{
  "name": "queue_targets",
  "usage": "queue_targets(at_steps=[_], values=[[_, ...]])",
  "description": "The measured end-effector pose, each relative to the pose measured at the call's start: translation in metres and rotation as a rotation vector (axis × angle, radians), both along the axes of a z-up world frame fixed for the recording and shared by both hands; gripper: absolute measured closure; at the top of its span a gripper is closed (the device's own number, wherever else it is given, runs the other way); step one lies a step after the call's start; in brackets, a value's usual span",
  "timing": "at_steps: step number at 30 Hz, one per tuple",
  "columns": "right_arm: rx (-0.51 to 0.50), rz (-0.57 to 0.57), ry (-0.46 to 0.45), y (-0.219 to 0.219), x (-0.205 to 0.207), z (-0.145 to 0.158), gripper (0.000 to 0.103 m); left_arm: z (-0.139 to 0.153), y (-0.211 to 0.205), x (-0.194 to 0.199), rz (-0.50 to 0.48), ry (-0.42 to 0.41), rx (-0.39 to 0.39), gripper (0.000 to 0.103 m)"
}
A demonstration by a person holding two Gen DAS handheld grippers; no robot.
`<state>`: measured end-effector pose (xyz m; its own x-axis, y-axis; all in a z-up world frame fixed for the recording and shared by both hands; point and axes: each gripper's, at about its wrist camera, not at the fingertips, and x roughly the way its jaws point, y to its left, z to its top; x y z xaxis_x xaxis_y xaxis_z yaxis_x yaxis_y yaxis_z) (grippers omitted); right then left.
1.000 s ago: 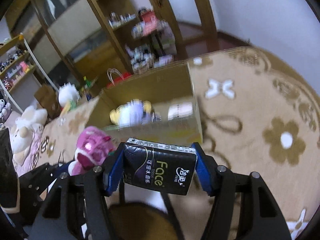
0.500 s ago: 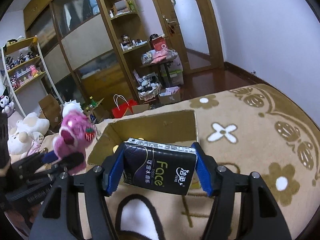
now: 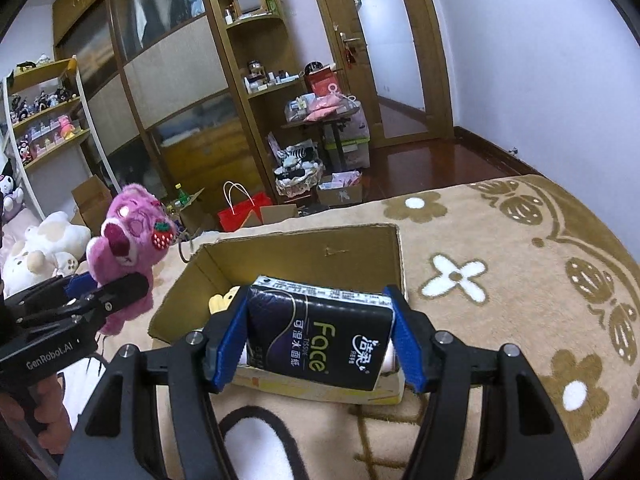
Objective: Organize soft objects
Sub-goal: 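Open left gripper dropping pink bear into box while right gripper releases Face pack inside, then withdraw both open grippers from the box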
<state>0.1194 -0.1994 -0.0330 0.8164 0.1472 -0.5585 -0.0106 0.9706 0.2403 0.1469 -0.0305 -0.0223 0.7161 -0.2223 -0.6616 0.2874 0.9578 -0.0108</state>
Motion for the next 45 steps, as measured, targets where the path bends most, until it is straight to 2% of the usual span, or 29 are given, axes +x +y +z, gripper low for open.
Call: queue_targets(at_steps=[8,12,14,22,24,29,31,45], values=[[-0.012,0.009,0.019,-0.001,0.012,-0.018,0.034,-0.025,-0.002,0.013,0.012,0.079,0.024,0.050],[-0.009,0.021,0.010,0.000,0.015,-0.021,0.034,-0.026,0.000,0.016,0.024,0.076,0.032,0.046],[-0.008,0.020,0.007,0.000,0.015,-0.021,0.034,-0.025,0.002,0.015,0.027,0.076,0.025,0.039],[0.007,0.031,-0.008,0.002,0.014,-0.018,0.032,-0.019,0.008,0.004,0.037,0.058,0.041,0.028],[-0.001,0.030,-0.012,0.002,0.013,-0.018,0.025,-0.018,0.009,0.001,0.039,0.054,0.042,0.027],[-0.006,0.030,-0.018,0.002,0.011,-0.016,0.023,-0.014,0.012,-0.006,0.042,0.051,0.045,0.023],[-0.007,0.027,-0.025,0.002,0.009,-0.013,0.016,-0.013,0.013,-0.009,0.043,0.047,0.048,0.022],[-0.025,0.025,-0.066,0.000,-0.004,0.002,0.012,0.002,0.024,-0.034,0.071,0.003,0.046,0.012]])
